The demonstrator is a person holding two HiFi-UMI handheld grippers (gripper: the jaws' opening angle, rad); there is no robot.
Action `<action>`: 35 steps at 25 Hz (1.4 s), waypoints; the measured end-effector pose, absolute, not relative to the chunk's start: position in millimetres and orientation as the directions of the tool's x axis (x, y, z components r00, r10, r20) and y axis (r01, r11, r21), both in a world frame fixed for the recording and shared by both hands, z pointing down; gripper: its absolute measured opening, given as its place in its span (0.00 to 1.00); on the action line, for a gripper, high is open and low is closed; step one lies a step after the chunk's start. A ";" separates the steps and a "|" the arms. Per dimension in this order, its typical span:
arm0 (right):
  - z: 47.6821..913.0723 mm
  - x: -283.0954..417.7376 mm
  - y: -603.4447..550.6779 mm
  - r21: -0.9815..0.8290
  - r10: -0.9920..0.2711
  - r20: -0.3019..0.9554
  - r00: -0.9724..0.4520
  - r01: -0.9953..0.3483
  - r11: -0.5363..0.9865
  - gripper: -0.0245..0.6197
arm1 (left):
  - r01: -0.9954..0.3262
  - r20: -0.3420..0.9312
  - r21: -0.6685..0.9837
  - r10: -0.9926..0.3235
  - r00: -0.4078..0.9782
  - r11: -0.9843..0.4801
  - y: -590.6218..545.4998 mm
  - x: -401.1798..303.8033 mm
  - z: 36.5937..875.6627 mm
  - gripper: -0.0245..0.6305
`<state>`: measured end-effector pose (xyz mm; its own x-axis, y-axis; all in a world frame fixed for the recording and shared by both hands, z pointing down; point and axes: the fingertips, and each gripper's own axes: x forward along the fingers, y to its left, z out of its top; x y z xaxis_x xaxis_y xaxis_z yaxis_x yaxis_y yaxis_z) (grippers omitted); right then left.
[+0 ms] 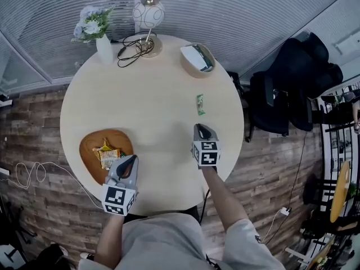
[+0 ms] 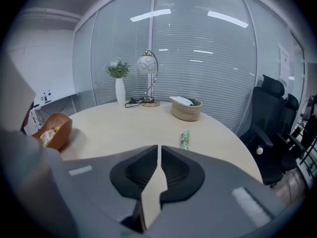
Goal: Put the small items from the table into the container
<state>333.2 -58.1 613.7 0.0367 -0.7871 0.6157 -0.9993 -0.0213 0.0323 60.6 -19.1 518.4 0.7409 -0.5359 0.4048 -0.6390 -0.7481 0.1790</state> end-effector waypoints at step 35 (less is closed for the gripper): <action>680.0 376.5 -108.9 -0.032 -0.624 0.780 -0.035 -0.999 0.016 0.09 | -0.728 0.457 0.230 -0.589 0.667 -0.646 -28.4 39.2 544.7 0.03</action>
<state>376.5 -108.9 680.0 -0.0348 -0.6243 0.7804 -0.9994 0.0156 -0.0321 39.2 -28.4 544.7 0.6668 -0.5885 0.4572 -0.7280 -0.6457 0.2304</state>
